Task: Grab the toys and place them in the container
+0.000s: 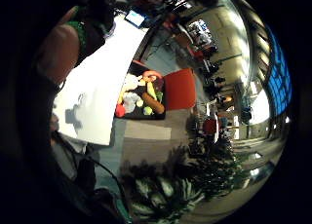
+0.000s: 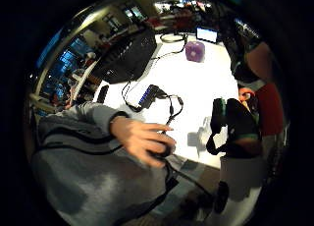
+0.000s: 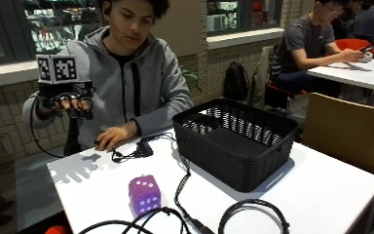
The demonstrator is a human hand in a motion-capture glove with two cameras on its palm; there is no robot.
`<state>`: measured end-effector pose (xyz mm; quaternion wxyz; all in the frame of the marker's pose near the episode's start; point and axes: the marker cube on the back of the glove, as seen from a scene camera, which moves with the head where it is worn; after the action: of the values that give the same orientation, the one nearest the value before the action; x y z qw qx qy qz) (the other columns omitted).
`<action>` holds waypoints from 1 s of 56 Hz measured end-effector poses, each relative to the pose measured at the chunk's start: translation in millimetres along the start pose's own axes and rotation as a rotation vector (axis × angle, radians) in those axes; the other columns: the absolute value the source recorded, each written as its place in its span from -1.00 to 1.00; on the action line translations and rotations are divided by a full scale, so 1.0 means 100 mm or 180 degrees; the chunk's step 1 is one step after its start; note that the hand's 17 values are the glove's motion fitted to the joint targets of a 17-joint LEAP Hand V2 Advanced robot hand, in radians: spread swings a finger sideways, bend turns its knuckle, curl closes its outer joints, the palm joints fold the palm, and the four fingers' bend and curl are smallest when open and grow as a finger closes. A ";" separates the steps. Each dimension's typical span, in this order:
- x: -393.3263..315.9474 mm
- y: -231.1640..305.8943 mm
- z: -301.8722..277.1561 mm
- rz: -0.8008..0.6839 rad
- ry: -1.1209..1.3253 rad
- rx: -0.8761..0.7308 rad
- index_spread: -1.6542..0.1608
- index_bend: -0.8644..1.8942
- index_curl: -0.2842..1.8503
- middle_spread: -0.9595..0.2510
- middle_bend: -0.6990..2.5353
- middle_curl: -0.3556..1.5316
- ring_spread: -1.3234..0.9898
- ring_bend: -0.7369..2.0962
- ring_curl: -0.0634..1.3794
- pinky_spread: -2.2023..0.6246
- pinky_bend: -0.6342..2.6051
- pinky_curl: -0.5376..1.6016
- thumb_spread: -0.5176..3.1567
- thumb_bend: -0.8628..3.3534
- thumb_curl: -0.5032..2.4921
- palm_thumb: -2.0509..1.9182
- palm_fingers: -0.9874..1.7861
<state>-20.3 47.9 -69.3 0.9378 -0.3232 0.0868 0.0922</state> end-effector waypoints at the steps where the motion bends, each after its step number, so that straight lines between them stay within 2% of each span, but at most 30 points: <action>1: -0.06 0.04 0.01 -0.0023 -0.0068 -0.0035 0.59 0.07 -0.39 0.57 -0.39 -0.39 0.00 -0.33 -0.79 0.54 -0.32 -0.27 0.09 -0.31 -0.44 0.21 0.04; 12: -0.17 -0.82 0.16 -0.0453 -0.0166 -0.0462 0.57 -0.11 -0.42 0.58 -0.41 -0.35 0.01 -0.28 -0.73 0.54 -0.25 -0.22 0.14 -0.33 -0.45 0.14 -0.04; 16: -0.18 -1.23 0.33 -0.0549 -0.0217 -0.0592 0.55 -0.24 -0.45 0.59 -0.41 -0.34 0.02 -0.25 -0.70 0.54 -0.20 -0.19 0.13 -0.35 -0.46 0.12 -0.11; 22: -0.17 -1.71 0.59 -0.0564 -0.0299 -0.0711 0.53 -0.33 -0.51 0.62 -0.43 -0.32 0.03 -0.22 -0.67 0.54 -0.14 -0.16 0.11 -0.38 -0.47 0.08 -0.22; 32: -0.12 -2.40 1.08 -0.0362 -0.0255 -0.0858 0.53 -0.33 -0.56 0.65 -0.44 -0.29 0.06 -0.19 -0.64 0.55 -0.09 -0.15 0.05 -0.43 -0.49 0.05 -0.37; 44: -0.10 -2.80 1.42 -0.0284 -0.0281 -0.1092 0.54 -0.29 -0.57 0.69 -0.48 -0.30 0.10 -0.33 -0.66 0.57 -0.10 -0.16 -0.03 -0.49 -0.49 0.02 -0.50; 56: -0.13 -2.89 1.66 -0.0184 -0.0323 -0.1138 0.52 -0.28 -0.56 0.68 -0.51 -0.35 0.13 -0.39 -0.68 0.59 -0.12 -0.17 -0.09 -0.55 -0.48 0.03 -0.50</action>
<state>50.0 -74.0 233.2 0.8709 -0.4820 0.0122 0.0954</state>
